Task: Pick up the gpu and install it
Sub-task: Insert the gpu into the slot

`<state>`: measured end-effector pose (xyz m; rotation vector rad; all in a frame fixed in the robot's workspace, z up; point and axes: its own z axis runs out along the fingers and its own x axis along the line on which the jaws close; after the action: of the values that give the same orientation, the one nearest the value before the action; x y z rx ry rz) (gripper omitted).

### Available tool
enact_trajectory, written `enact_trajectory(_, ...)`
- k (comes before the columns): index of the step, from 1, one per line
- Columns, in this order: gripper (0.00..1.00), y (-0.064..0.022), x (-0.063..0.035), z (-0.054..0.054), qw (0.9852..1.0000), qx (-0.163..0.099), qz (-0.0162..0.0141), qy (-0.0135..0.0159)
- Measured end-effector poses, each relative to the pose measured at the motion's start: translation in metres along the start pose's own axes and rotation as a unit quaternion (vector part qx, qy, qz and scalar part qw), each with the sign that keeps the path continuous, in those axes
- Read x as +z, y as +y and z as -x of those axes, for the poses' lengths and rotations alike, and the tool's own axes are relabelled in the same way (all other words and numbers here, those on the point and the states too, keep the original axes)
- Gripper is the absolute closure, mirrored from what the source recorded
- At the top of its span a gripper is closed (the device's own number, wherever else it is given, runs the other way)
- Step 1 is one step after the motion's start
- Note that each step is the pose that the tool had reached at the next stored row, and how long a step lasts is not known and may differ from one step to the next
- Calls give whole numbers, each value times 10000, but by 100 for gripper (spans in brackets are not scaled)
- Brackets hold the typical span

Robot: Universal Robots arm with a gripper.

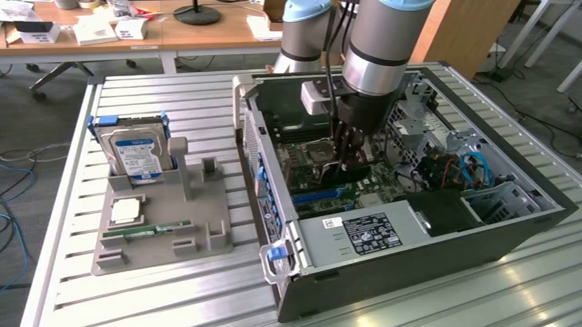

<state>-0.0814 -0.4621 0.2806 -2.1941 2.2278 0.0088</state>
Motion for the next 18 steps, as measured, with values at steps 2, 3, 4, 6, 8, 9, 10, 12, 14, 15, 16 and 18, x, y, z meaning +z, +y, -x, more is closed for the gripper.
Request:
enact_trajectory(2,74,1,16,3,10000,1,0,24)
enact_trajectory(3,74,1,22,7,10000,1,-1,32)
enact_trajectory(4,74,2,26,12,10000,2,0,38)
enact_trajectory(6,74,1,30,26,10000,2,-1,38)
enact_trajectory(8,74,1,30,27,10000,2,-1,39)
enact_trajectory(9,74,1,30,27,10000,2,-1,39)
enact_trajectory(10,74,1,30,27,10000,1,-1,38)
enact_trajectory(12,74,1,30,27,10000,2,-1,39)
enact_trajectory(14,74,9,30,28,10000,3,-1,39)
enact_trajectory(15,74,13,30,29,10000,3,-1,39)
enact_trajectory(16,74,16,30,29,10000,2,-1,39)
enact_trajectory(18,74,18,30,30,10000,1,-1,39)
